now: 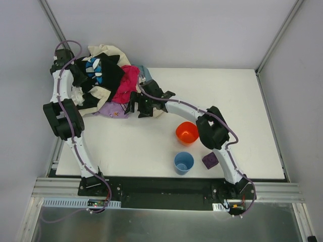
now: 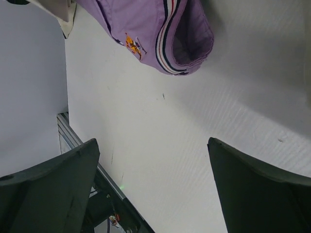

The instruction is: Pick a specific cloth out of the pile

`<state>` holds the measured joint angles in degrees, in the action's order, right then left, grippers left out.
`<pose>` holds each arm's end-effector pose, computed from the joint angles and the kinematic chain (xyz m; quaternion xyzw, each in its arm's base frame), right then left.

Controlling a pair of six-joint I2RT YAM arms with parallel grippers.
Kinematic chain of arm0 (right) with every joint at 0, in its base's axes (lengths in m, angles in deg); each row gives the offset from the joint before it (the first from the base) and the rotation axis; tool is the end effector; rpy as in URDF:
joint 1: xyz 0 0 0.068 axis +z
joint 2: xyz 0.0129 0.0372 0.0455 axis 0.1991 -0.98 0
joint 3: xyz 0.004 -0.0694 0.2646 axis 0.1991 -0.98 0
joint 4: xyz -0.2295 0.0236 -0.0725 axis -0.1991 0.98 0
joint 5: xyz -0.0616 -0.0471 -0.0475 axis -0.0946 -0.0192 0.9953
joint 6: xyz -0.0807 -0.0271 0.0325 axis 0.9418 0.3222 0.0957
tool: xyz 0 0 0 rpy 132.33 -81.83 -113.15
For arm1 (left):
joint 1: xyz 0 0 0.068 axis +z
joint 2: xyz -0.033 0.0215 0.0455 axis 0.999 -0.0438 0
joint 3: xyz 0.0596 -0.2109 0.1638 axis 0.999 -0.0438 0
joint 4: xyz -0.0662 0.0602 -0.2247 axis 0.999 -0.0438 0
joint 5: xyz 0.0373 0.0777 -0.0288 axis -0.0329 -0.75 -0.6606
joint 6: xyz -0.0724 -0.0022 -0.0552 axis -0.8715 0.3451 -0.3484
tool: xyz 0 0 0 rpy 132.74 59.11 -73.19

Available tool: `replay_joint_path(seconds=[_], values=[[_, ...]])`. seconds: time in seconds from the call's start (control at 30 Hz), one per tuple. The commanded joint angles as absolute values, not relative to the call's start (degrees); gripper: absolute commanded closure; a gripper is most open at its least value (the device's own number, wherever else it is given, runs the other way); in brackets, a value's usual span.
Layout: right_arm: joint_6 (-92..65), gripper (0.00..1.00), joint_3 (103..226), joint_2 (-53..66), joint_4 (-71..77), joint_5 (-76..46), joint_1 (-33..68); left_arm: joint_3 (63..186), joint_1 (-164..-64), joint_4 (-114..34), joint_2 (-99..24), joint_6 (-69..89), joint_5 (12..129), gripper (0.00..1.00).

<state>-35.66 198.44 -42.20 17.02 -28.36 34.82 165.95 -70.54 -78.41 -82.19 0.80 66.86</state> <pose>0.3546 0.4135 0.2072 -0.2150 0.8504 0.4040 0.2596 0.4769 0.1386 0.2679 -0.2810 0.8734 -0.0490 0.3946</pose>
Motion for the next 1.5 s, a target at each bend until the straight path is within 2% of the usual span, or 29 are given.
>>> replay_joint_path(seconds=[0.0, 0.2, 0.33, 0.6, 1.0, 1.07, 1.3, 1.47], values=[[-43.9, 0.04, 198.4, -44.7, 11.1, -30.5, 34.8, 163.6, -70.7, -84.2, -79.4, 0.0, 69.9, 0.91], [-47.7, 0.03, 198.9, -48.4, 8.0, -30.1, 34.9, 163.2, -70.5, -84.2, -79.7, -0.1, 72.8, 0.87], [-50.1, 0.01, 201.4, -51.5, 7.8, -29.5, 34.9, 163.0, -70.5, -84.2, -79.2, -0.1, 74.0, 0.8], [-56.5, 0.16, 207.1, -58.1, 6.1, -28.6, 34.9, 162.0, -70.5, -84.2, -78.0, -0.2, 75.8, 0.71], [-61.3, 0.47, 215.0, -65.2, 5.7, -27.3, 34.8, 160.9, -70.5, -83.7, -77.8, 0.1, 77.5, 0.64], [-61.4, 0.56, 216.1, -65.9, 6.3, -27.1, 34.8, 160.6, -70.5, -83.5, -77.6, 0.2, 77.6, 0.64], [-60.2, 0.99, 216.1, -64.7, 6.1, -27.8, 34.9, 160.8, -70.4, -83.4, -77.7, 0.4, 79.2, 0.58], [-56.2, 0.99, 213.2, -59.5, 6.5, -28.1, 34.9, 160.9, -70.4, -83.2, -77.6, 0.7, 79.2, 0.54]])
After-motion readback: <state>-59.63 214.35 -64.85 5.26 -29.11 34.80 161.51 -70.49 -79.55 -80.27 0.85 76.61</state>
